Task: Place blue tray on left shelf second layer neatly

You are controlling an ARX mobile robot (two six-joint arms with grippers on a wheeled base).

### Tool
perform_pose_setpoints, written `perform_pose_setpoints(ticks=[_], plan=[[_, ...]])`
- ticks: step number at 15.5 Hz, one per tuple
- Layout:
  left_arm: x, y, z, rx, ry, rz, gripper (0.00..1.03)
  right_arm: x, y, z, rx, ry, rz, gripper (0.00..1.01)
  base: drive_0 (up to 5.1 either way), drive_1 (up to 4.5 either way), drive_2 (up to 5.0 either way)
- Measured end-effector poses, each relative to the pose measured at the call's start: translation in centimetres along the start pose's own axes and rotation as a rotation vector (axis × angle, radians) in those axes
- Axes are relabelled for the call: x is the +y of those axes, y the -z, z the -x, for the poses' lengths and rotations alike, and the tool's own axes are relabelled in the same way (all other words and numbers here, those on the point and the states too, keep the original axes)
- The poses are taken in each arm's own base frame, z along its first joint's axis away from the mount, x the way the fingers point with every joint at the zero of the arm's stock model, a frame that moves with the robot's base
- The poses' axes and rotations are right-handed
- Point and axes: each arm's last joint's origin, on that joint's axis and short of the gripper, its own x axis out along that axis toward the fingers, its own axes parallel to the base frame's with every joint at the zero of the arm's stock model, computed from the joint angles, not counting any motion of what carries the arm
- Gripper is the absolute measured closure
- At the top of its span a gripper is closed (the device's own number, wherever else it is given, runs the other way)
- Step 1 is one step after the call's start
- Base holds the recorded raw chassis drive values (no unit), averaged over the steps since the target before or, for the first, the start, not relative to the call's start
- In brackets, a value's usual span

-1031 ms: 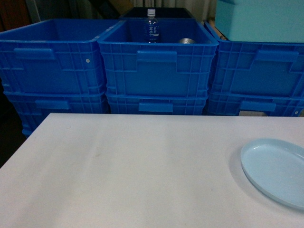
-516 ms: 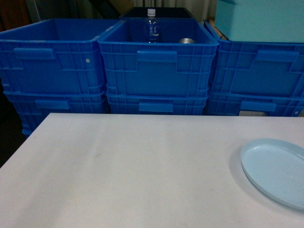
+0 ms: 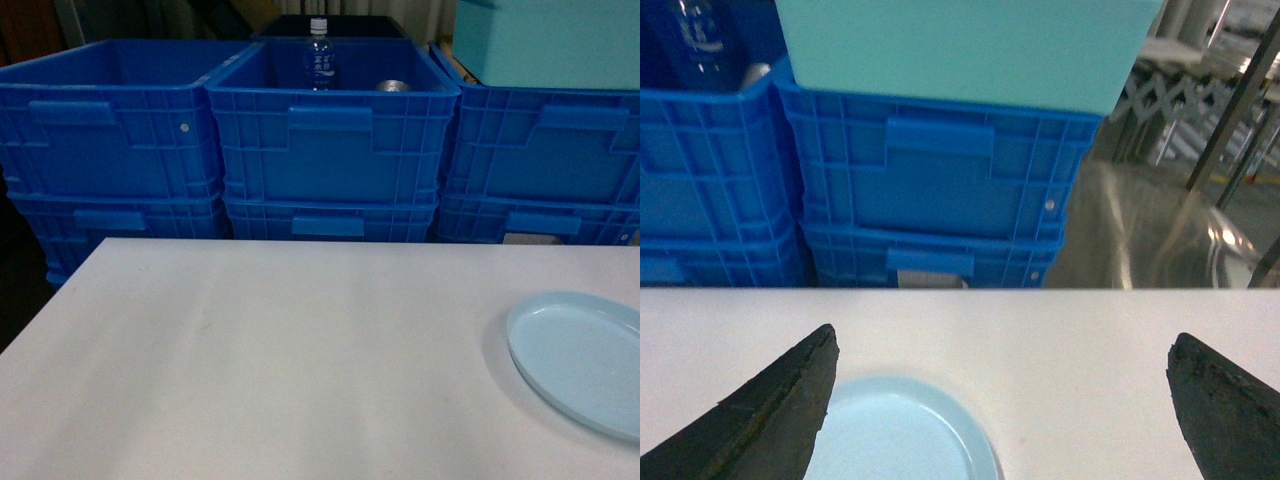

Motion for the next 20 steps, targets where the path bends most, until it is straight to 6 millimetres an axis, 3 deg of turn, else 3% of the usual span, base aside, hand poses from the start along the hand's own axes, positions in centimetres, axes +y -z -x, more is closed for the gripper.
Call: perform_pose_setpoints(ticks=[2, 4, 6, 7, 14, 18, 20], plan=[[0.0, 0.0, 0.0, 0.0, 0.0, 0.0, 0.05, -0.2, 0.2, -1.1, 0.022, 0.005, -0.002, 0.03, 0.0, 0.0, 0.0], [0.0, 0.0, 0.0, 0.0, 0.0, 0.0, 0.05, -0.4, 0.9, -4.1, 0.075, 0.024, 0.021, 0.03, 0.0, 0.0, 0.0], [0.0, 0.0, 0.0, 0.0, 0.0, 0.0, 0.05, -0.6, 5.5, -9.3, 0.278, 0.032, 0.029, 0.03, 0.0, 0.0, 0.0], [0.0, 0.0, 0.0, 0.0, 0.0, 0.0, 0.05, -0.8, 6.4, -10.1, 0.324, 0.031, 0.027, 0.03, 0.0, 0.0, 0.0], [0.0, 0.0, 0.0, 0.0, 0.0, 0.0, 0.05, -0.4, 10.4, -10.7, 0.605, 0.078, 0.012, 0.03, 0.0, 0.0, 0.0], [0.0, 0.0, 0.0, 0.0, 0.0, 0.0, 0.05, 1.1, 10.9, -10.6, 0.673, 0.07, 0.025, 0.03, 0.0, 0.0, 0.0], [0.0, 0.0, 0.0, 0.0, 0.0, 0.0, 0.05, 0.8, 12.1, -10.6, 0.728, 0.091, -0.007, 0.03, 0.0, 0.0, 0.0]])
